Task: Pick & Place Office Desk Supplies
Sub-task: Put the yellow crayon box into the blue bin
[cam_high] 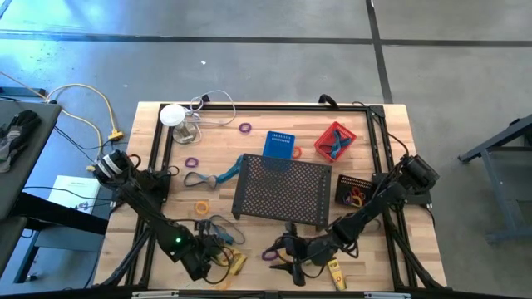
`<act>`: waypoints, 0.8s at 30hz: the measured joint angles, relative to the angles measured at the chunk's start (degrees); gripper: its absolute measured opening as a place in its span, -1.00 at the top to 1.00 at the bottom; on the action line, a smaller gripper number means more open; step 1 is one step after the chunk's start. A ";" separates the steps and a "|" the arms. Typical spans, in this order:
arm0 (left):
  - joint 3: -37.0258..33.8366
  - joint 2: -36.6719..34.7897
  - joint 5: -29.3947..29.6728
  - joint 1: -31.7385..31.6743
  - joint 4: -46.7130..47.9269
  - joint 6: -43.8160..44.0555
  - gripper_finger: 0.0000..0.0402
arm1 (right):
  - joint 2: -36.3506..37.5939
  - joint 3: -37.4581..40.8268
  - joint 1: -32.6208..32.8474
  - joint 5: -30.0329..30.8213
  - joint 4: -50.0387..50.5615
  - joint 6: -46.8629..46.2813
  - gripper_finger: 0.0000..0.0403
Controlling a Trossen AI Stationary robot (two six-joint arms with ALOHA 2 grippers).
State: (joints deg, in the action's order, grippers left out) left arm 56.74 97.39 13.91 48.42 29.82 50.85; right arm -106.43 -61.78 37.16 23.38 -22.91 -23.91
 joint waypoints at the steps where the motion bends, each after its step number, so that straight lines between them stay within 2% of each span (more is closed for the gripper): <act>1: -0.01 0.01 0.14 -0.62 -0.56 0.00 0.54 | 0.00 0.00 0.03 0.62 0.85 1.09 -0.16; 12: -0.01 0.00 1.10 -5.76 -9.88 -0.49 0.54 | 0.00 0.00 1.48 1.17 9.83 1.54 -0.16; 18: -0.01 -1.23 -3.63 -6.73 -7.58 -5.52 0.54 | 0.00 0.00 2.75 1.17 9.53 1.39 -0.16; 24: 0.05 -5.11 -2.92 -5.66 0.36 -10.34 0.54 | 0.00 0.00 2.75 0.65 9.43 1.26 -0.16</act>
State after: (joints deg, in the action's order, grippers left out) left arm 56.80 92.28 10.99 42.76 30.18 40.51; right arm -106.43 -61.78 39.91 24.03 -13.47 -22.65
